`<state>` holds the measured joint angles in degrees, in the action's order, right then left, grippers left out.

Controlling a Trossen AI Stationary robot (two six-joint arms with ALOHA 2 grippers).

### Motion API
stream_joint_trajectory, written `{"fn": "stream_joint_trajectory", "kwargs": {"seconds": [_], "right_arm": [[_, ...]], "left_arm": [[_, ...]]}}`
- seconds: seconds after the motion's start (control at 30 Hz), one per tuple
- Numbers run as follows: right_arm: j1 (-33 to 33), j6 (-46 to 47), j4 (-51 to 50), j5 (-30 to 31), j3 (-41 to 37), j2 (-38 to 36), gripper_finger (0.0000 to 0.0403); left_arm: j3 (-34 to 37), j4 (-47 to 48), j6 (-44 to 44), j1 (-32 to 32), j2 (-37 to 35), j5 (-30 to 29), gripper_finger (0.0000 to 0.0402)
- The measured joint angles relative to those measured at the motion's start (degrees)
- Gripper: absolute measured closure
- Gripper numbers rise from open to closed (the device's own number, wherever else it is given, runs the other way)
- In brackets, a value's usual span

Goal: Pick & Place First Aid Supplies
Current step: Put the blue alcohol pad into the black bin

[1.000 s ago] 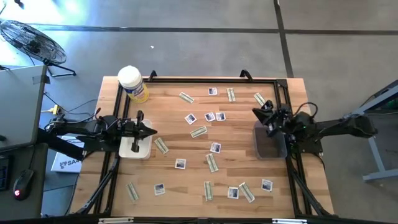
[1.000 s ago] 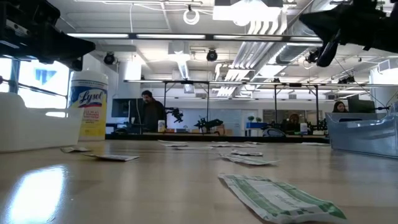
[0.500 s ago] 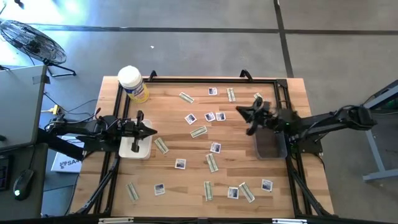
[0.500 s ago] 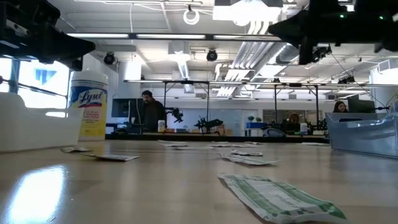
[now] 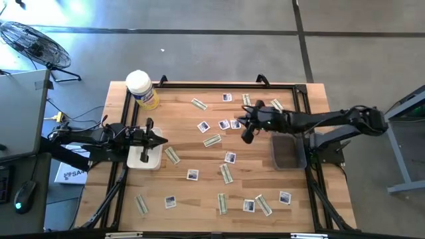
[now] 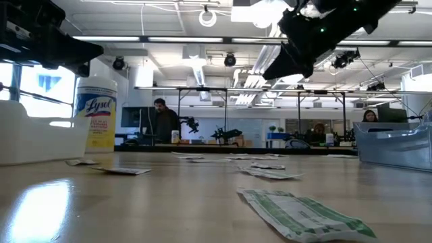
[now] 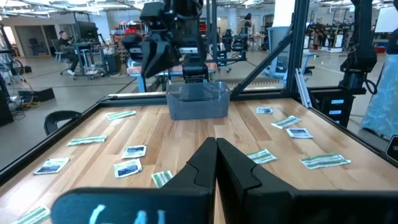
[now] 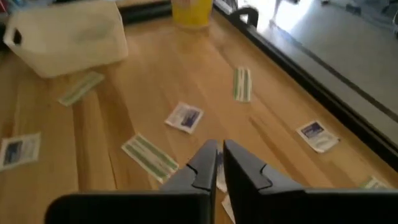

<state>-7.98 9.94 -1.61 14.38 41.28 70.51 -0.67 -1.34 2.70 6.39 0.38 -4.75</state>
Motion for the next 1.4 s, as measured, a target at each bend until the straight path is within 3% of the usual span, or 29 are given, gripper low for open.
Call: {"fn": "stream_joint_trajectory", "kwargs": {"seconds": [0.23, 0.4, 0.53, 0.8, 1.13, 1.4], "right_arm": [[-2.7, -4.1, -2.8, -1.7, 1.8, 5.4, 0.0282], [-5.1, -3.1, -2.2, -6.2, 1.8, 9.9, 0.0254], [-5.1, -7.2, -0.4, -7.3, 1.8, 15.2, 0.0253], [-5.2, -5.5, 2.8, -8.0, 1.8, 24.5, 0.0257], [-6.5, -6.8, 10.0, -8.8, 1.9, 31.0, 0.0258], [-7.4, -5.7, 9.2, -9.1, 1.9, 30.7, 0.0258]], "left_arm": [[0.0, 0.0, 0.0, 0.0, 0.0, 0.0, 0.0401], [0.0, 0.0, 0.0, 0.0, 0.0, 0.0, 0.0401], [0.0, 0.0, 0.0, 0.0, 0.0, 0.0, 0.0401], [0.0, 0.0, 0.0, 0.0, 0.0, 0.0, 0.0401], [0.0, 0.0, 0.0, 0.0, 0.0, 0.0, 0.0401], [0.0, 0.0, 0.0, 0.0, 0.0, 0.0, 0.0401]]}}
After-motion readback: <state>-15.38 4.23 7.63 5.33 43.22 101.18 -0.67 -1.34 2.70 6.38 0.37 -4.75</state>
